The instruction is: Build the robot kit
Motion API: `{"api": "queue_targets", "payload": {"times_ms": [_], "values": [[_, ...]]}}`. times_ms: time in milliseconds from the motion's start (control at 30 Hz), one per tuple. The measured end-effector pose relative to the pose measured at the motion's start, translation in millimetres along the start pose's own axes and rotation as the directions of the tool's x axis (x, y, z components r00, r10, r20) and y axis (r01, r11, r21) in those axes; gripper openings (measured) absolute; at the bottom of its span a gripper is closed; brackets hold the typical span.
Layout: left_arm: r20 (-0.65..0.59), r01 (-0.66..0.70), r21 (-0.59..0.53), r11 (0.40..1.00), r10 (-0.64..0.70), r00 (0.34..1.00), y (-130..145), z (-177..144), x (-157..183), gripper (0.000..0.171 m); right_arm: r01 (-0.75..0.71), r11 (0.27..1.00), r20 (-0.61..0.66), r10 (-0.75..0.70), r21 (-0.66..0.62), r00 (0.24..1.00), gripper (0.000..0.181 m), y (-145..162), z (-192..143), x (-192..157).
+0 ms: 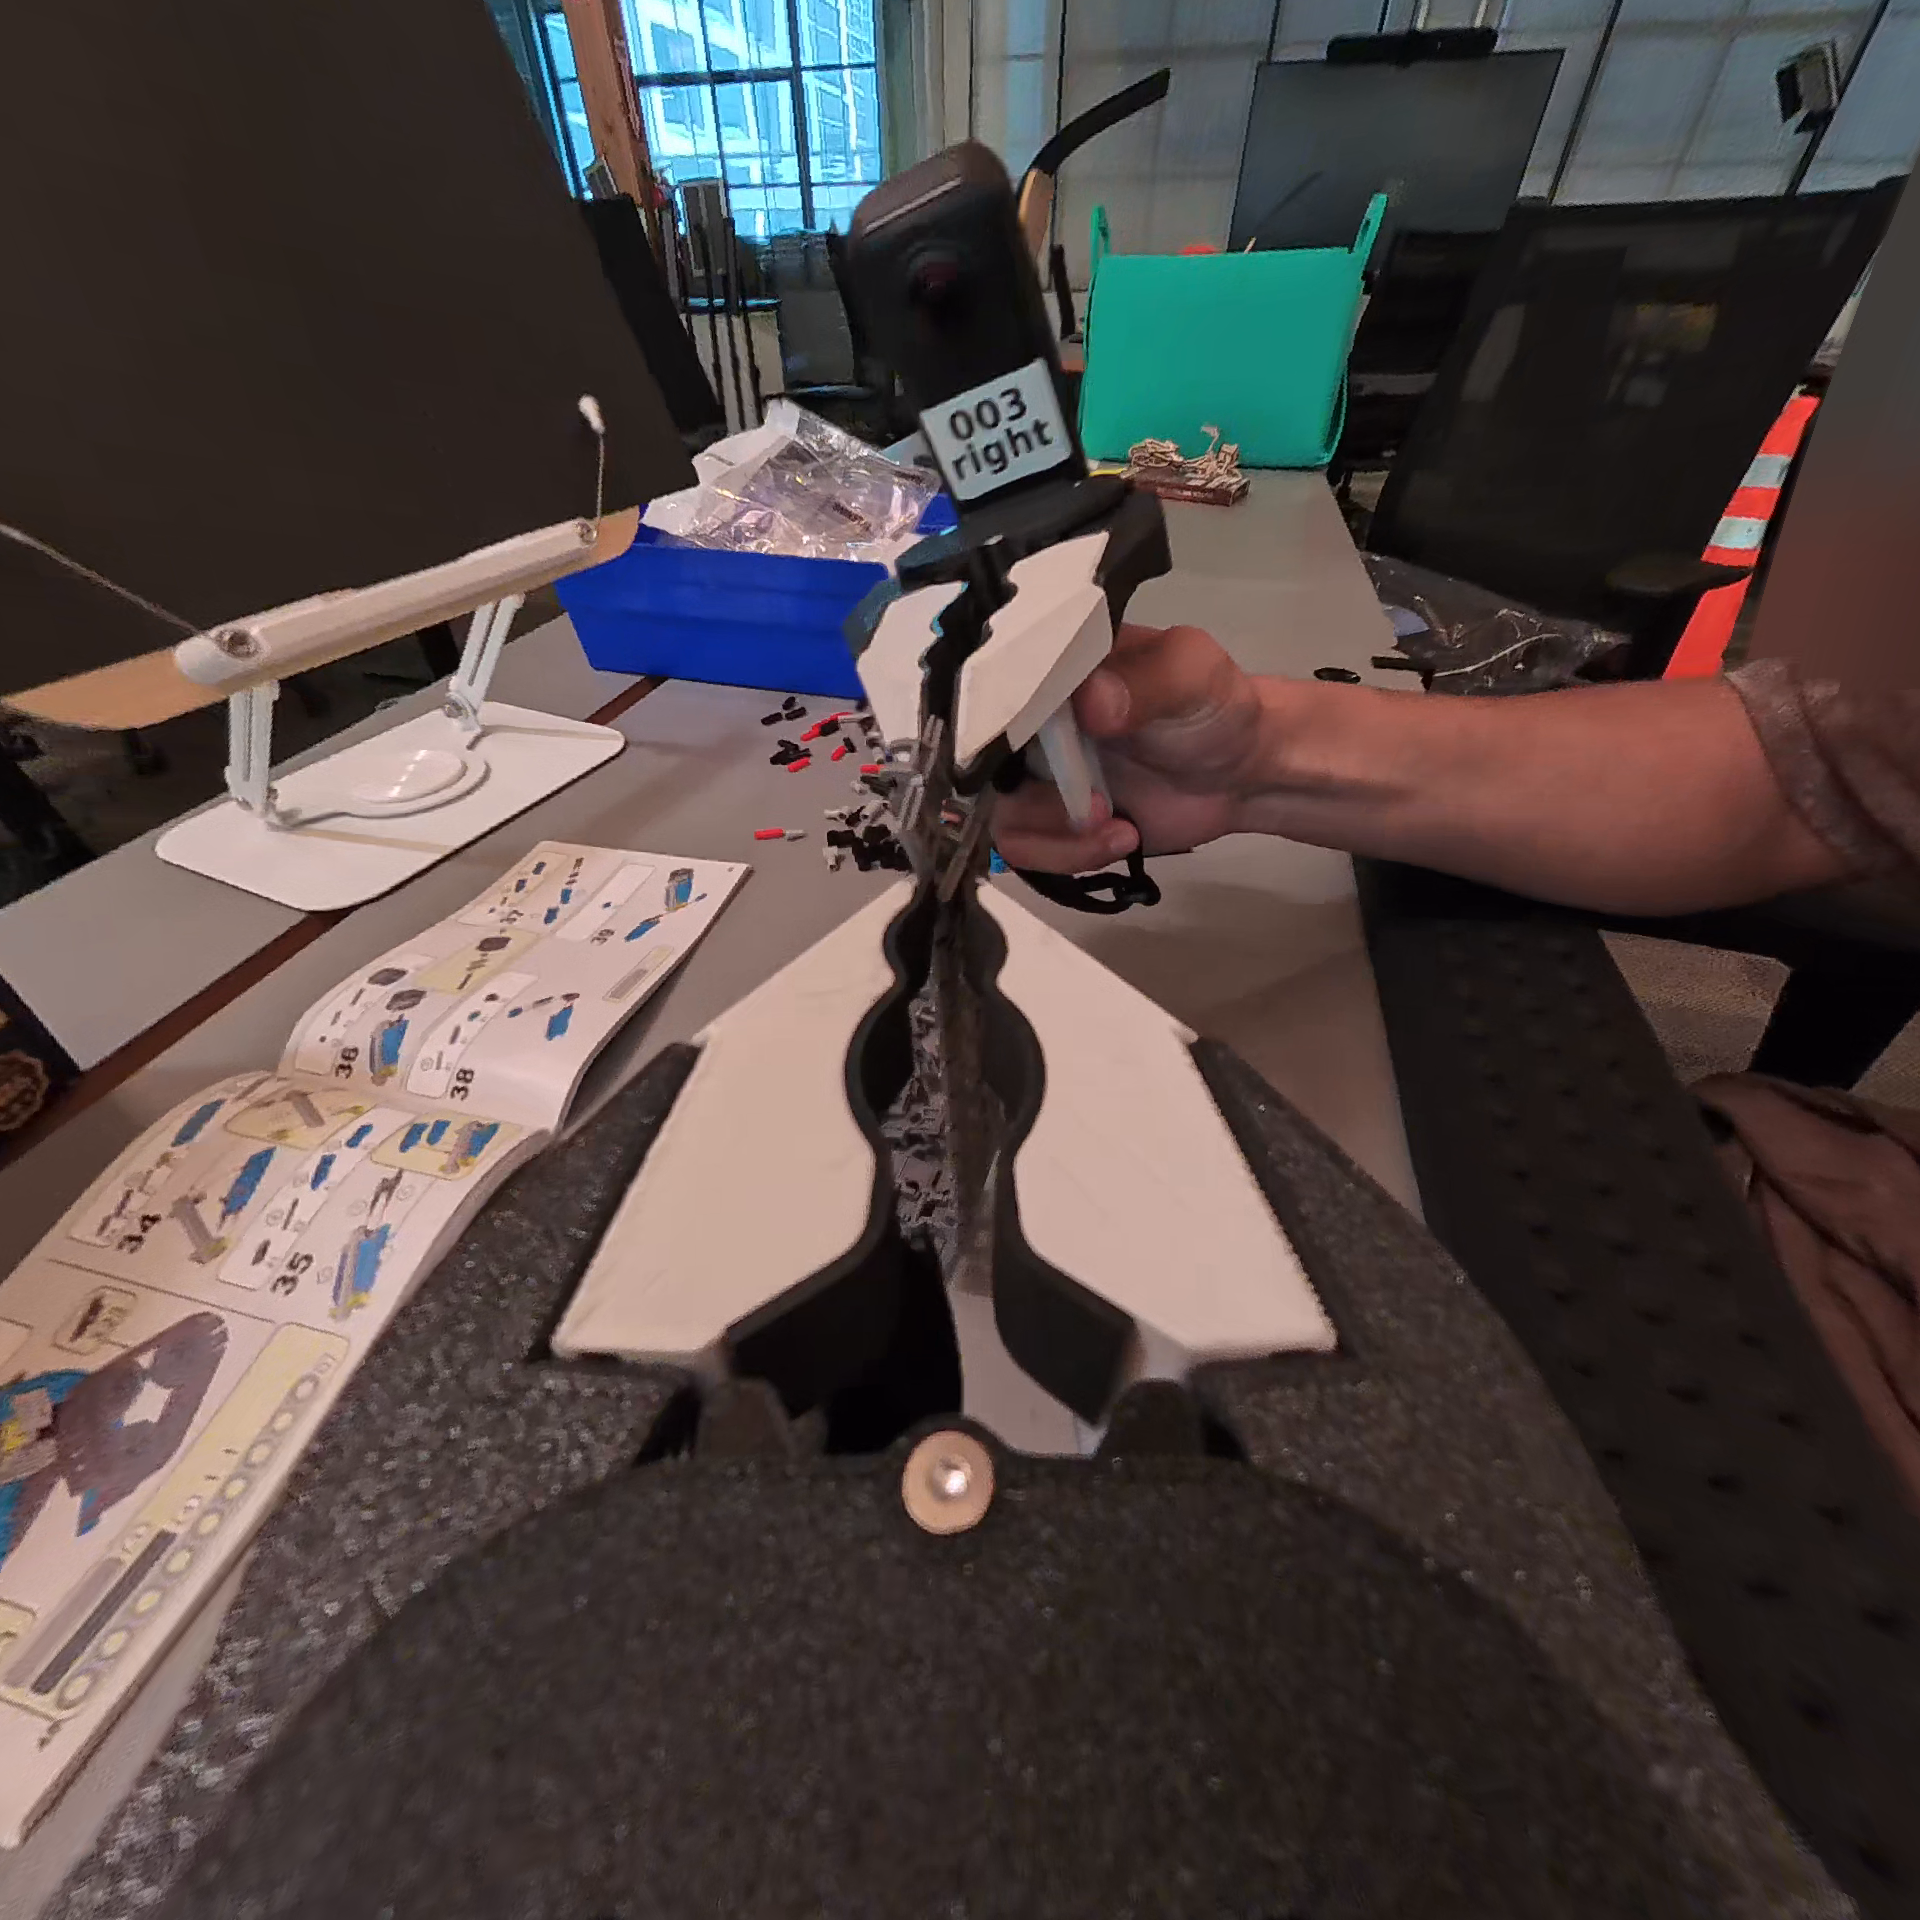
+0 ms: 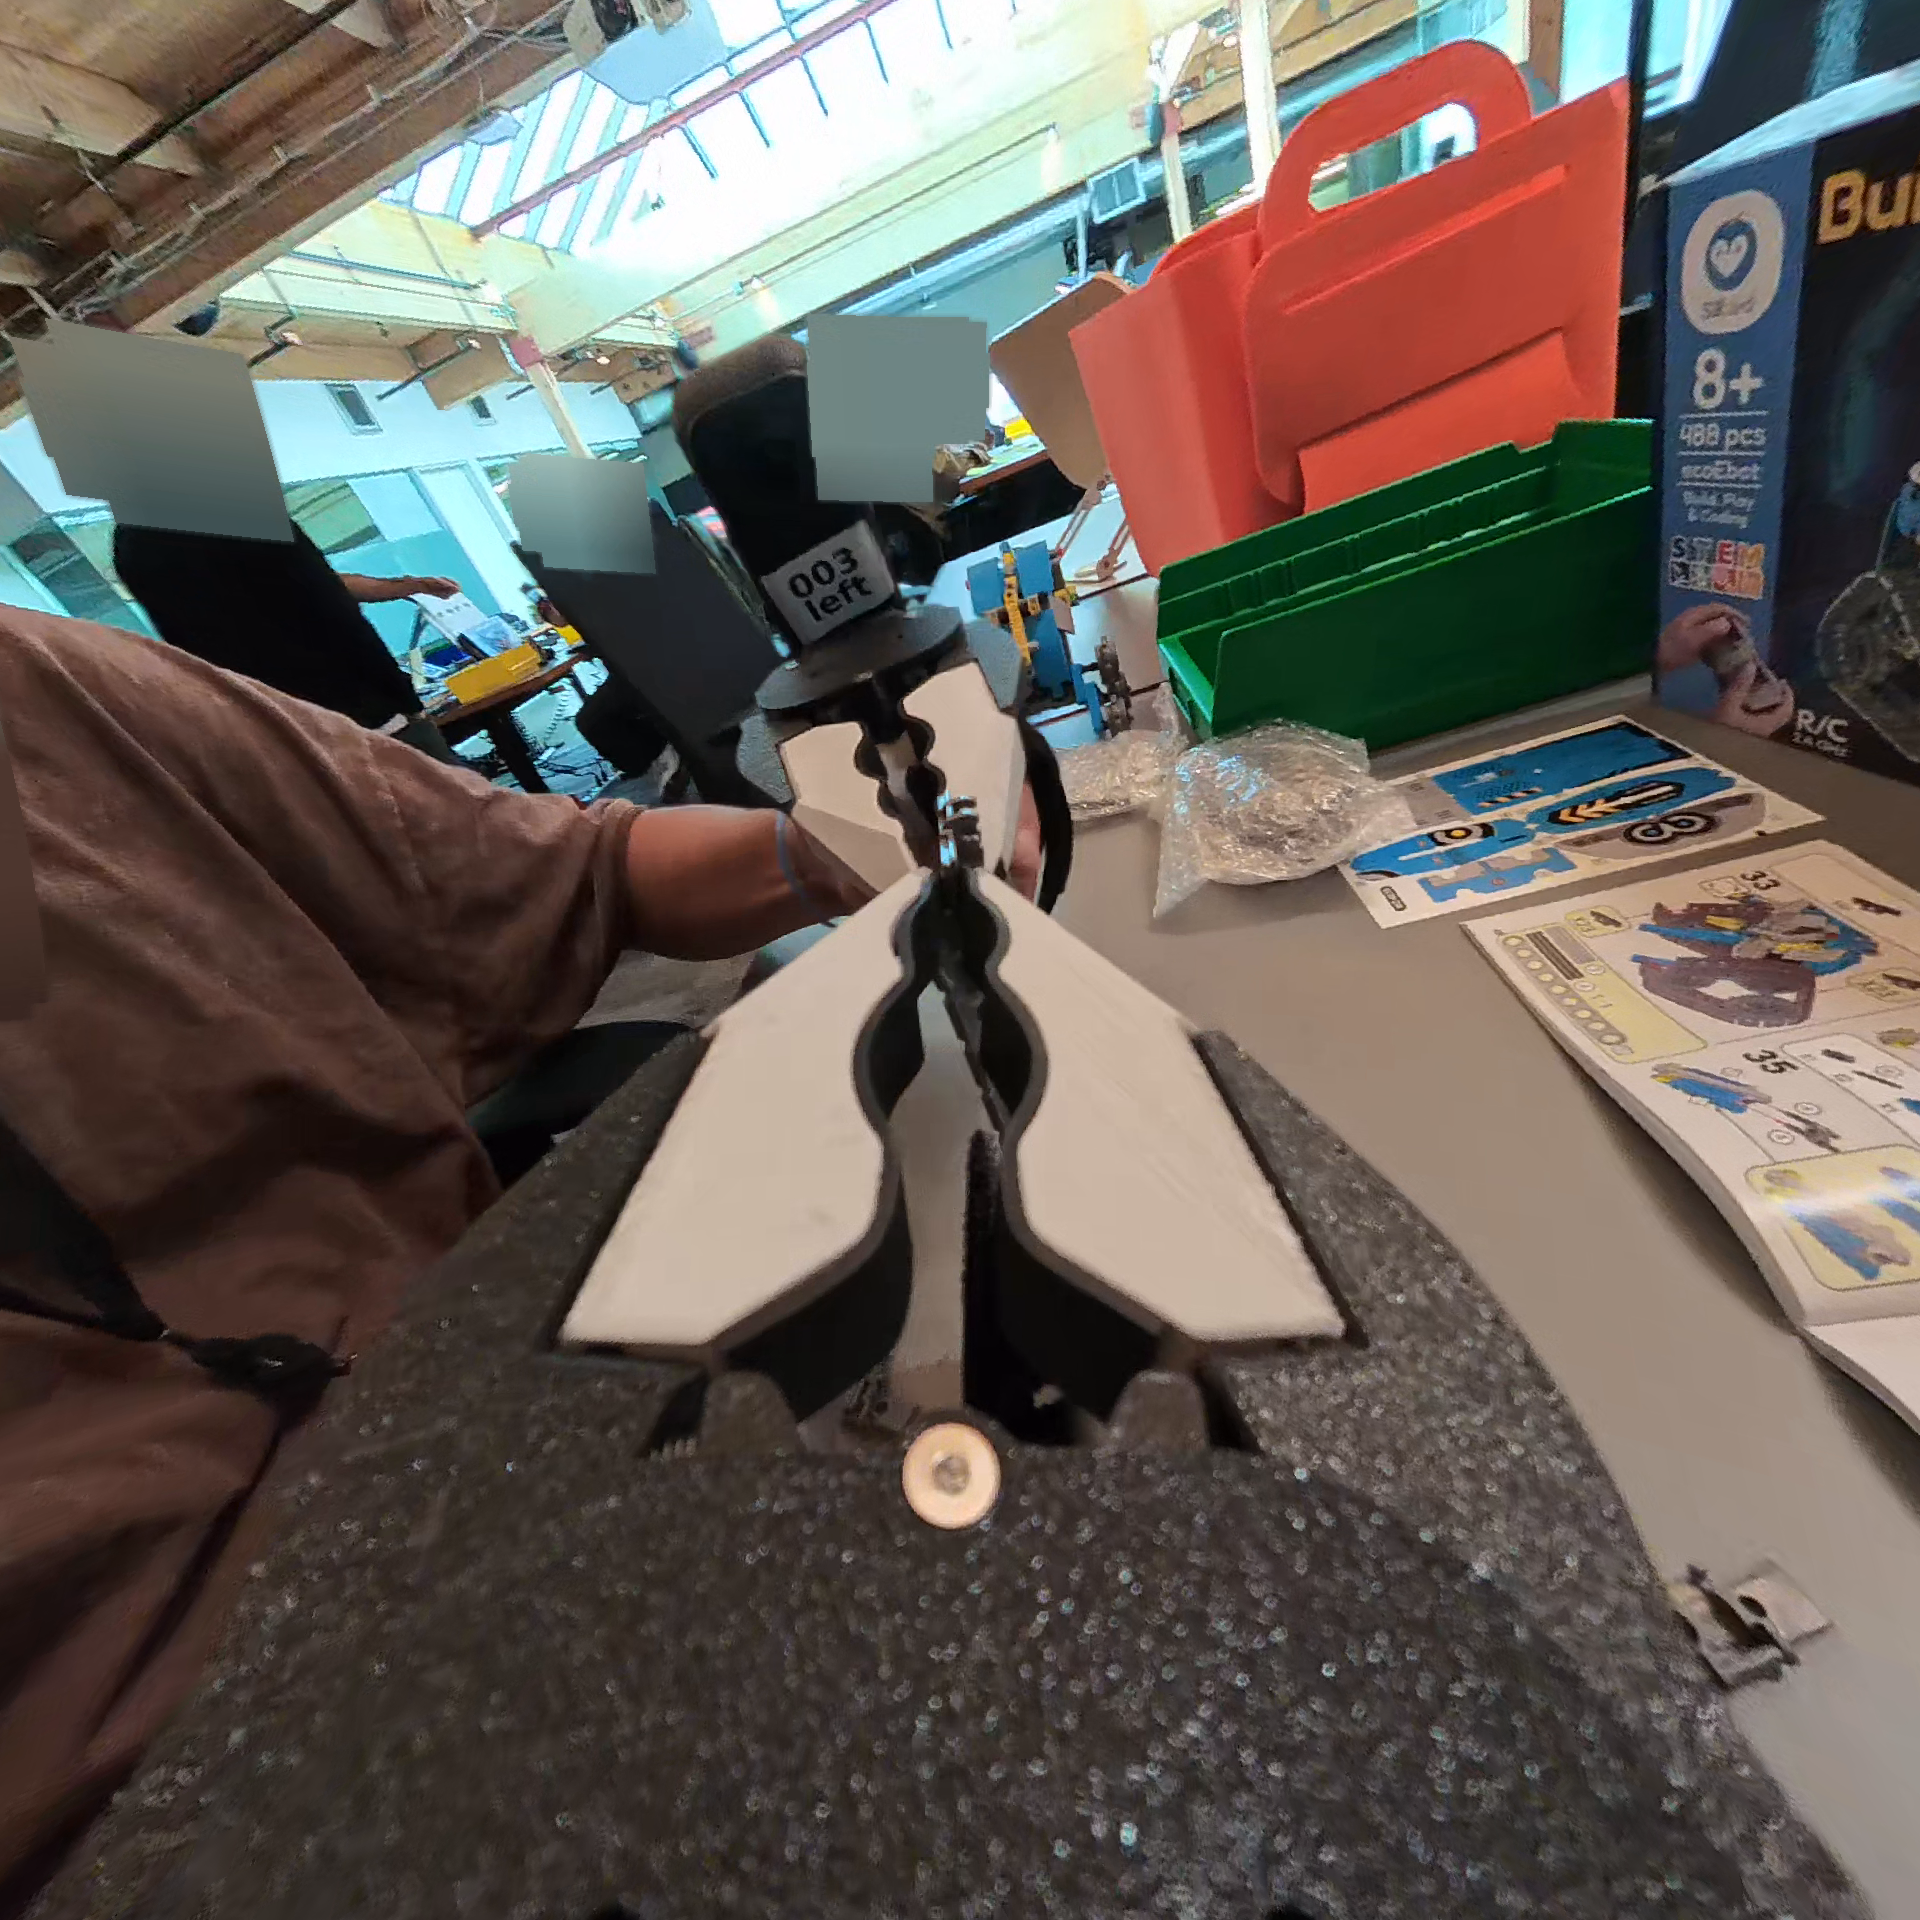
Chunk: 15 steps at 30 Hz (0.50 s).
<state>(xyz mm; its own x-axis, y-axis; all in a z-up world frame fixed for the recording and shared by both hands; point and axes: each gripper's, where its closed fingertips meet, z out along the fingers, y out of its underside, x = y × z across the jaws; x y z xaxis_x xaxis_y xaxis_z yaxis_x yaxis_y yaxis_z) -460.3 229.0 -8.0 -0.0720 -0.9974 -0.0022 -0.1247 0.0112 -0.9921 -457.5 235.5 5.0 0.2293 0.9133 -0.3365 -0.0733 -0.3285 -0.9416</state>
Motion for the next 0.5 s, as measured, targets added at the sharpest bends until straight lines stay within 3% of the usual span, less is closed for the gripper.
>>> {"api": "queue_targets", "payload": {"times_ms": [167, 300, 500], "values": [[0.033, -0.005, -0.004, 1.0, 0.005, 0.999, 12.1, -0.8, -9.4, 0.004, -0.037, 0.999, -0.026, 0.037, -0.031, 0.999, 0.003, 6.0, -0.6, 7.6], [0.041, -0.105, -0.036, 0.994, 0.107, 0.993, 23.5, -0.2, -5.9, 0.003, -0.116, 0.993, -0.032, 0.116, 0.003, 0.993, 0.002, 6.9, -1.5, 15.6], [0.06, -0.152, -0.052, 0.987, 0.155, 0.986, 35.8, -4.9, -6.6, 0.003, -0.212, 0.974, -0.002, 0.213, -0.079, 0.977, 0.003, 29.0, 7.7, 17.1]]}}
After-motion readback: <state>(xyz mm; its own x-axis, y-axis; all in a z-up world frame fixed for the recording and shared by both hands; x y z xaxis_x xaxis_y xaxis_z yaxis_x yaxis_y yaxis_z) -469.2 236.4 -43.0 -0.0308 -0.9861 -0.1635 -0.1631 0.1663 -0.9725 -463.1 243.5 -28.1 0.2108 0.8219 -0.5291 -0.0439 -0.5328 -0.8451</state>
